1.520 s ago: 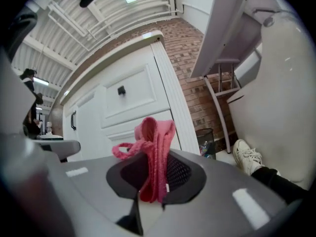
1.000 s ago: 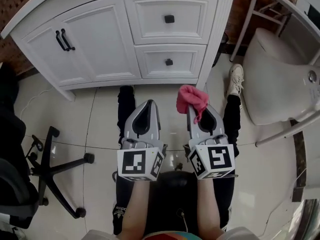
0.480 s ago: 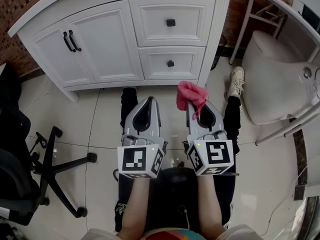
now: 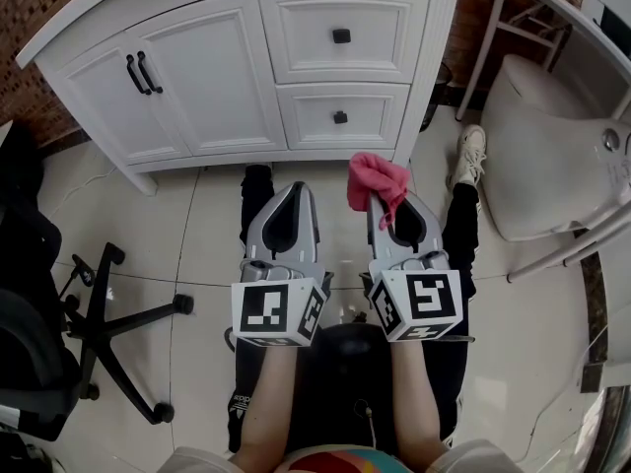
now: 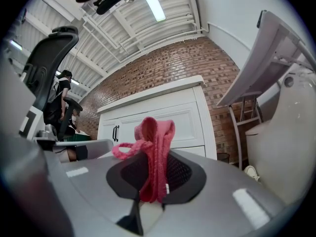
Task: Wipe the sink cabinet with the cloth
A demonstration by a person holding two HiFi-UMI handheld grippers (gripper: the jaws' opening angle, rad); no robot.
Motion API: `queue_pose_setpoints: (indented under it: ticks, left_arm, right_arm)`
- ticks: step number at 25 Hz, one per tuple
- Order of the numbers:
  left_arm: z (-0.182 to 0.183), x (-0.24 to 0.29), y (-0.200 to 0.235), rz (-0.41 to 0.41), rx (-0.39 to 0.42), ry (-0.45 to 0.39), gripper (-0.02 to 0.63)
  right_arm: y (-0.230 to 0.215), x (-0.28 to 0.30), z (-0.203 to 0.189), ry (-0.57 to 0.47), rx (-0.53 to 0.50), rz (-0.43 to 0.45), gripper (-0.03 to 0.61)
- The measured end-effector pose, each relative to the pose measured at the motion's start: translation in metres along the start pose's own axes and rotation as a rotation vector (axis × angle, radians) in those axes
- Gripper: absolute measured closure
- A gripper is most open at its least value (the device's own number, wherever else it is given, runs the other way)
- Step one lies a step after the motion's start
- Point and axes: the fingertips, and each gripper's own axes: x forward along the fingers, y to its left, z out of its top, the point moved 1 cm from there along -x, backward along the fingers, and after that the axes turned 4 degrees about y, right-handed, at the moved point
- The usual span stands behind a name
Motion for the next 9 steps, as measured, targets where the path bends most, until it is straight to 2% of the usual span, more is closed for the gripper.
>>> queue_pose_setpoints:
  ticks: [2,6,9]
  left_arm:
    - [0.0013,-0.0004,-0.0007,-0.004,0.0,-0.006,0.598]
    - [0.0041,-0.0017,-0.0006,-0.009,-0.005,-0.022,0.598]
    - [0.0078,-0.0028,-0.0002,-0.005,-0.01,-0.026,0.598]
  right_arm:
    - [0.0009,0.0,0.0018,-0.007,0.018,0.009,0.514]
    - [0.0024,-0.0015,0.0082,-0.017,-0.042,0.0,0.514]
    - [0.0012,-0.0028,0.0105,-0.026,-0.022,0.002,0.514]
